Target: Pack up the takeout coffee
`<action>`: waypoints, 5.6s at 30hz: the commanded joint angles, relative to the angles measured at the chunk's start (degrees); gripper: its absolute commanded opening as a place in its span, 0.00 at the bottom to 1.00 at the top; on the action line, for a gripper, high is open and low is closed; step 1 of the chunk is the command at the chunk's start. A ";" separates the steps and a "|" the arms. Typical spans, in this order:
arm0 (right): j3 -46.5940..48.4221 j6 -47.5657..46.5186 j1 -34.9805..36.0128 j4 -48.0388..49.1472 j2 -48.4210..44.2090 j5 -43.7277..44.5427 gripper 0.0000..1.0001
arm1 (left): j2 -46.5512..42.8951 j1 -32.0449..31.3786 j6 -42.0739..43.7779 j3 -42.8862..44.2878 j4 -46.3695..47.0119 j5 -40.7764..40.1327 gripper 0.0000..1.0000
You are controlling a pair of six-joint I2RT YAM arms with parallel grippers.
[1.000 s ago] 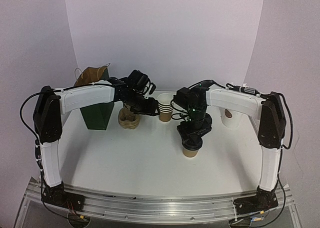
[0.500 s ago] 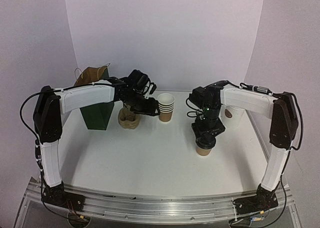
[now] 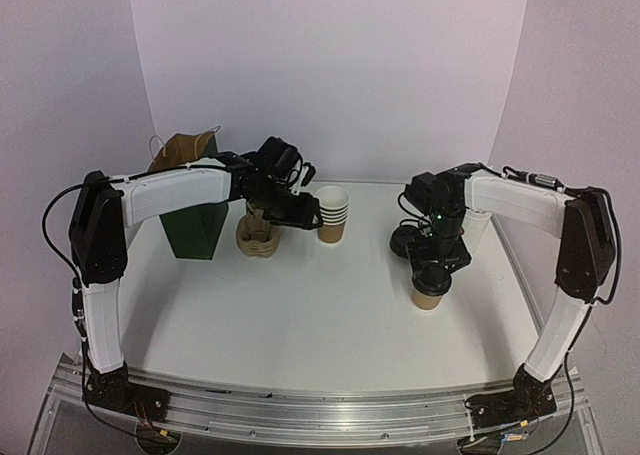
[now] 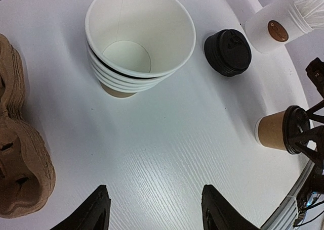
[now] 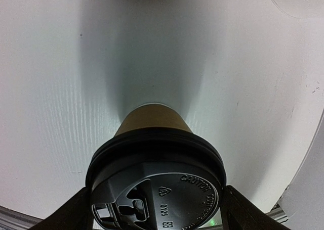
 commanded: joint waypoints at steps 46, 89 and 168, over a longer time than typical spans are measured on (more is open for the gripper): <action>-18.60 10.33 -12.35 5.09 -16.39 -1.16 0.93 | 0.54 -0.13 1.52 3.21 -0.03 1.78 0.61; 28.05 5.74 -0.43 4.68 5.87 -13.56 0.98 | -13.84 8.52 3.76 26.04 -14.78 -34.07 0.84; 45.64 -13.91 12.12 6.96 13.53 4.42 0.98 | 17.59 11.66 -80.94 29.15 -27.98 -15.90 0.65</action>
